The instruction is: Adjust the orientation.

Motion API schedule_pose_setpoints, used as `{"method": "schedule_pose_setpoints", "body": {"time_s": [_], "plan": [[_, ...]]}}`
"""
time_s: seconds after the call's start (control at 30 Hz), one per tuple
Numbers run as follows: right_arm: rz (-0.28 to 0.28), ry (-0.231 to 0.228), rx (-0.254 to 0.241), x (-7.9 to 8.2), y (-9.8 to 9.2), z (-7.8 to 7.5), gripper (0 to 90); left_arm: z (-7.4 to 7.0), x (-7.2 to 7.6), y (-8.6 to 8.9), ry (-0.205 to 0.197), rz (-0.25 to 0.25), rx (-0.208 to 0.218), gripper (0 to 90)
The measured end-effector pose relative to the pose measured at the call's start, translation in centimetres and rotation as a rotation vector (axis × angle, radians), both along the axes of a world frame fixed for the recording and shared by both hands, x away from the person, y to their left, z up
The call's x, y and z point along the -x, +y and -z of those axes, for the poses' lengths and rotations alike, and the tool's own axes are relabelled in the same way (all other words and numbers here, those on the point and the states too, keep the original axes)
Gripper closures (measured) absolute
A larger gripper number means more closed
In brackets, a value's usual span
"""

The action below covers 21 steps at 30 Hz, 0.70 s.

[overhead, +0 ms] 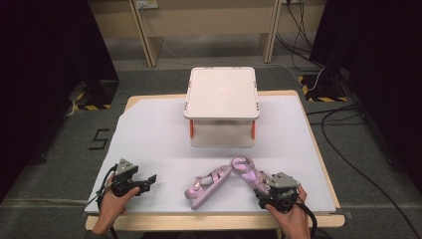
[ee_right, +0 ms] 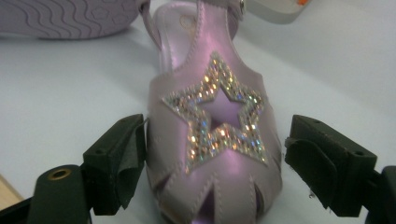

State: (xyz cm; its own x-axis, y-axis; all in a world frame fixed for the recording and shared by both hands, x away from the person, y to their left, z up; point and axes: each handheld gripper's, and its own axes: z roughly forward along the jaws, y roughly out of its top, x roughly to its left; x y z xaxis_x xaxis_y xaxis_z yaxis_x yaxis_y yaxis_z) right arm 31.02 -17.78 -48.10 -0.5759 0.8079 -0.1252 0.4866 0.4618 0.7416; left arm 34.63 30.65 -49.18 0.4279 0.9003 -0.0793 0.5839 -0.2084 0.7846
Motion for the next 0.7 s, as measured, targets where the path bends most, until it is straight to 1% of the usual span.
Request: {"method": "schedule_pose_setpoints", "body": {"time_s": [0.1,0.13,0.17,0.2,0.27,0.3,0.37,0.4,0.43,0.53,0.57,0.67,0.7], "plan": [[-0.031,-0.018,-0.007,-0.4,0.6,-0.1,18.7,0.0,0.0,0.0,0.003,0.005,-0.005,15.5],[-0.043,-0.025,0.002,-0.5,0.8,-0.2,18.6,0.0,0.0,-0.1,0.004,0.004,-0.005,15.5],[-0.048,-0.027,0.008,-0.6,0.8,-0.1,18.0,0.0,0.0,-0.1,0.004,0.004,-0.005,15.5],[-0.051,-0.020,0.009,-0.7,0.9,0.0,17.4,0.0,0.0,-0.1,0.005,0.005,-0.006,15.6],[-0.055,-0.018,0.008,-0.9,0.8,0.1,18.3,0.1,0.0,-0.1,0.004,0.005,-0.005,15.6],[-0.058,-0.010,0.010,-1.4,0.6,0.2,22.9,0.1,0.0,-0.1,0.004,0.006,-0.005,15.6],[-0.048,0.014,-0.022,-1.6,0.3,0.1,23.7,0.0,0.0,-0.1,0.004,0.007,-0.005,15.6],[-0.045,0.024,-0.031,-1.6,0.2,0.1,24.3,0.0,0.0,-0.1,0.004,0.007,-0.006,15.6],[-0.044,0.024,-0.032,-1.7,0.1,0.0,25.0,0.0,0.0,0.0,0.004,0.005,-0.005,15.6],[-0.023,0.000,0.017,-1.5,0.0,-0.3,28.2,0.0,0.0,0.0,0.004,0.005,-0.004,15.6],[-0.012,-0.004,0.024,-1.5,-0.1,-0.4,28.8,0.0,0.0,0.0,0.004,0.006,-0.005,15.6],[0.002,0.007,0.005,-1.7,-0.6,-0.4,29.2,0.0,0.0,-0.1,0.004,0.007,-0.003,15.6],[0.008,0.006,0.006,-1.7,-0.7,-0.4,29.5,0.0,0.0,0.0,0.004,0.006,-0.004,15.6]]}}
